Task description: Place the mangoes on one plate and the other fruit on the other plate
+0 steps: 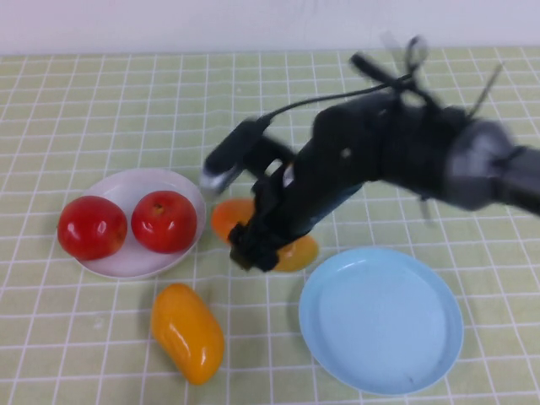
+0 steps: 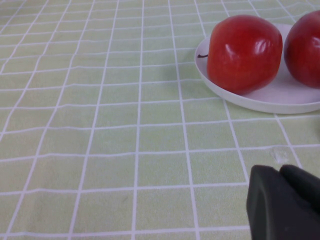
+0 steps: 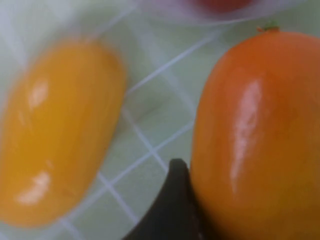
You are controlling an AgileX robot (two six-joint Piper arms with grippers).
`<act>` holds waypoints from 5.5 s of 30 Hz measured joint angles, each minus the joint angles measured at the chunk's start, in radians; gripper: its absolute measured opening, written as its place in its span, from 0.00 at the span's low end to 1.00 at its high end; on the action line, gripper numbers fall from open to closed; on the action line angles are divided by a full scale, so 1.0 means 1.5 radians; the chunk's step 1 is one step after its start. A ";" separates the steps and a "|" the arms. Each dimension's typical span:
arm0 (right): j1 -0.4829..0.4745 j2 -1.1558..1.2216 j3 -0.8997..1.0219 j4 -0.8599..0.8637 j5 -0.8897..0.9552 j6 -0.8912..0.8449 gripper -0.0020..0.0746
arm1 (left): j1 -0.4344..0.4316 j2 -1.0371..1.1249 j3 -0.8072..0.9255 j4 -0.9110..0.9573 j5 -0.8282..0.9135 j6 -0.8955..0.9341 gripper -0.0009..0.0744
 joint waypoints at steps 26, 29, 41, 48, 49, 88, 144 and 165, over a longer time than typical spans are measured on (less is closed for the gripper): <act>-0.064 -0.168 0.325 -0.068 -0.020 0.362 0.91 | 0.000 0.000 0.000 0.000 0.000 0.000 0.02; -0.064 -0.170 0.311 -0.068 0.013 0.362 0.92 | 0.000 0.000 0.000 0.000 0.000 0.000 0.02; 0.060 -0.146 0.125 -0.079 0.072 0.362 0.92 | 0.000 0.000 0.000 0.000 0.000 0.000 0.02; 0.118 0.013 -0.051 -0.070 0.119 0.362 0.92 | 0.000 0.000 0.000 0.000 0.000 0.000 0.02; 0.122 0.030 -0.073 -0.070 0.127 0.362 0.92 | 0.000 0.000 0.000 0.000 0.000 0.000 0.02; 0.044 -0.117 0.043 -0.183 0.182 0.489 0.75 | 0.000 0.000 0.000 0.000 0.000 0.000 0.02; -0.156 -0.578 0.388 -0.104 0.215 0.353 0.03 | 0.000 0.000 0.000 0.001 0.000 0.000 0.02; -0.247 -0.850 0.734 -0.129 -0.134 0.298 0.01 | 0.000 0.000 0.000 0.001 0.000 -0.001 0.02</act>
